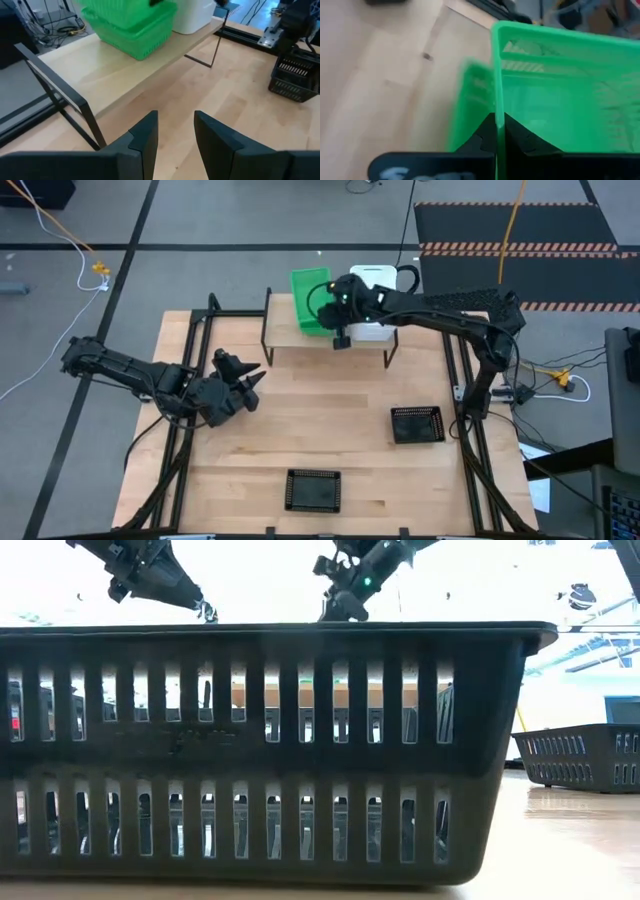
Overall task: Stack baskets on shelf by color
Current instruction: Stack the green bin on top of the other green bin on the shelf, then put the middle right black bin on the shelf
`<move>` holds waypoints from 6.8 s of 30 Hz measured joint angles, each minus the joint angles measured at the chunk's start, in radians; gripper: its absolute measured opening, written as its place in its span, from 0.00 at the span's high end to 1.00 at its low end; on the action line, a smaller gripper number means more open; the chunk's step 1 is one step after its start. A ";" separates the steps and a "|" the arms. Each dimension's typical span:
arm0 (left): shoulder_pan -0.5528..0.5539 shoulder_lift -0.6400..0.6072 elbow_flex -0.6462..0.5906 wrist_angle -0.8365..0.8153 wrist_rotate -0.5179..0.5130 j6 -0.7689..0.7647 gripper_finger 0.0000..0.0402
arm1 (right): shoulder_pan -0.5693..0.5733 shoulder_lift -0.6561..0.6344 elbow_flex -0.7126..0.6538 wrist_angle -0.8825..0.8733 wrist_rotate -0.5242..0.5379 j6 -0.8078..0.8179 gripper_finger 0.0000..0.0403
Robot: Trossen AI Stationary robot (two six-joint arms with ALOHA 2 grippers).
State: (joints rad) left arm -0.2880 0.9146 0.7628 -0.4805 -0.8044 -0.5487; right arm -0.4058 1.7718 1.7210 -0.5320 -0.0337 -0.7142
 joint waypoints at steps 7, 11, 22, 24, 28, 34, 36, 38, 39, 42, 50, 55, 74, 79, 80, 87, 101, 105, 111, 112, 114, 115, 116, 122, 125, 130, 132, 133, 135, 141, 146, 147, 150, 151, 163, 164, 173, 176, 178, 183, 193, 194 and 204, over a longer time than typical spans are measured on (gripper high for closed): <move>0.003 0.000 0.000 -0.008 0.001 -0.017 0.68 | -0.002 -0.010 0.004 -0.023 -0.022 0.090 0.97; -0.006 0.000 0.000 -0.016 0.010 -0.043 0.68 | -0.007 -0.011 0.002 -0.055 -0.024 0.122 0.92; -0.015 0.000 0.000 -0.017 0.011 -0.046 0.68 | -0.006 -0.018 0.003 -0.100 -0.015 0.152 0.91; -0.015 0.000 0.000 -0.017 0.011 -0.036 0.68 | -0.006 -0.019 0.003 -0.114 -0.015 0.132 0.91; -0.015 0.000 0.000 -0.017 0.011 -0.037 0.68 | -0.006 -0.019 0.004 -0.139 -0.017 0.093 0.91; -0.015 0.000 0.000 -0.017 0.011 -0.037 0.68 | 0.002 -0.017 0.002 -0.155 -0.015 0.073 0.90; -0.015 0.000 0.000 -0.017 0.011 -0.036 0.68 | 0.003 -0.023 0.002 -0.152 -0.014 0.072 0.88; -0.015 0.000 0.000 -0.017 0.011 -0.036 0.68 | 0.008 -0.030 0.002 -0.131 -0.014 0.073 0.84; -0.015 0.000 0.000 -0.017 0.011 -0.036 0.68 | 0.008 -0.037 0.002 -0.129 -0.014 0.073 0.82; -0.015 0.000 0.000 -0.018 0.011 -0.036 0.68 | 0.009 -0.053 0.002 -0.115 -0.016 0.079 0.73; -0.015 0.000 0.000 -0.024 0.012 -0.036 0.68 | 0.010 -0.067 -0.015 -0.113 -0.021 0.128 0.55; -0.015 0.000 0.000 -0.024 0.012 -0.036 0.68 | 0.019 -0.036 -0.032 -0.076 -0.022 0.121 0.51; -0.013 0.000 0.001 -0.034 0.010 -0.030 0.68 | 0.036 0.048 -0.032 -0.025 0.059 0.198 0.73; -0.013 0.000 0.001 -0.034 0.010 -0.038 0.68 | 0.036 0.048 -0.032 -0.027 0.060 0.241 0.80; -0.013 0.000 0.001 -0.034 0.010 -0.038 0.68 | 0.037 0.048 -0.032 -0.027 0.060 0.247 0.81; -0.013 0.001 0.001 -0.035 0.010 -0.037 0.68 | 0.046 0.048 -0.032 -0.016 0.060 0.281 0.83; -0.013 0.000 0.001 -0.041 0.010 -0.041 0.68 | 0.095 0.048 -0.032 -0.008 0.164 0.313 0.87; -0.013 0.000 0.001 -0.041 0.011 -0.044 0.68 | 0.094 0.048 -0.032 -0.028 0.165 0.312 0.87; -0.013 0.000 0.001 -0.041 0.011 -0.044 0.68 | 0.100 0.048 -0.032 -0.018 0.164 0.303 0.87; -0.013 0.000 0.001 -0.041 0.011 -0.044 0.68 | 0.102 0.045 -0.032 -0.012 0.164 0.294 0.86; -0.013 0.000 0.001 -0.041 0.011 -0.044 0.68 | 0.104 0.033 -0.032 -0.009 0.164 0.280 0.84; -0.013 0.000 0.001 -0.041 0.011 -0.044 0.68 | 0.105 0.024 -0.032 0.000 0.162 0.278 0.82; -0.013 0.000 0.001 -0.041 0.011 -0.044 0.68 | 0.106 0.013 -0.032 0.005 0.162 0.274 0.80; -0.015 0.000 0.001 -0.049 0.018 -0.044 0.68 | 0.119 -0.072 -0.032 -0.011 0.156 0.253 0.64; -0.015 0.000 0.001 -0.051 0.029 -0.033 0.68 | 0.143 -0.130 -0.032 -0.075 0.100 0.266 0.58; -0.015 -0.001 0.001 -0.047 0.041 0.075 0.68 | 0.264 -0.190 -0.044 -0.187 0.043 0.402 0.55; -0.015 -0.001 0.001 -0.045 0.056 0.167 0.68 | 0.347 -0.200 -0.087 -0.175 0.123 0.435 0.56; -0.014 -0.001 0.001 -0.039 0.063 0.211 0.68 | 0.392 -0.200 -0.108 -0.169 0.177 0.440 0.56; -0.008 0.000 0.001 -0.012 0.077 0.295 0.68 | 0.475 -0.192 -0.156 -0.173 0.299 0.462 0.57; 0.056 0.000 0.001 0.163 0.201 0.580 0.68 | 0.604 -0.187 -0.262 -0.366 0.415 0.691 0.57; 0.151 0.041 0.001 0.379 0.447 0.817 0.68 | 0.638 -0.189 -0.287 -0.677 0.328 1.066 0.58; 0.171 0.057 0.001 0.423 0.508 0.862 0.68 | 0.647 -0.190 -0.298 -0.729 0.306 1.155 0.58; 0.225 0.120 0.001 0.522 0.672 0.997 0.68 | 0.676 -0.201 -0.361 -0.803 0.286 1.378 0.58; 0.240 0.145 0.001 0.558 0.709 1.038 0.68 | 0.683 -0.208 -0.392 -0.805 0.285 1.440 0.58; 0.343 0.304 0.036 0.794 0.753 1.287 0.68 | 0.785 -0.484 -0.884 -0.313 0.098 1.986 0.58; 0.347 0.306 0.048 0.798 0.757 1.287 0.68 | 0.791 -0.519 -0.911 -0.257 0.119 2.016 0.58; 0.383 0.307 0.092 0.794 0.860 1.330 0.68 | 0.800 -0.603 -1.087 -0.006 0.219 2.157 0.58; 0.397 0.307 0.093 0.813 0.883 1.340 0.68 | 0.799 -0.560 -1.106 0.144 0.221 2.120 0.58; 0.408 0.307 0.094 0.832 0.899 1.339 0.68 | 0.794 -0.531 -1.106 0.197 0.223 2.092 0.58; 0.422 0.307 0.094 0.853 0.937 1.338 0.68 | 0.782 -0.466 -1.106 0.239 0.224 2.067 0.61; 0.428 0.307 0.094 0.904 0.983 1.377 0.68 | 0.781 -0.337 -0.969 0.327 0.186 1.829 0.75; 0.430 0.307 0.094 0.905 0.999 1.384 0.68 | 0.788 -0.337 -0.931 0.328 0.191 1.783 0.76; 0.458 0.307 0.094 0.912 1.049 1.403 0.68 | 0.833 -0.358 -0.665 -0.165 0.375 1.699 0.80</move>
State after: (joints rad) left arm 0.1698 1.2213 0.8566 0.4313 0.2443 0.8547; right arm 0.4272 1.4142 1.0556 -0.6971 0.3413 0.9849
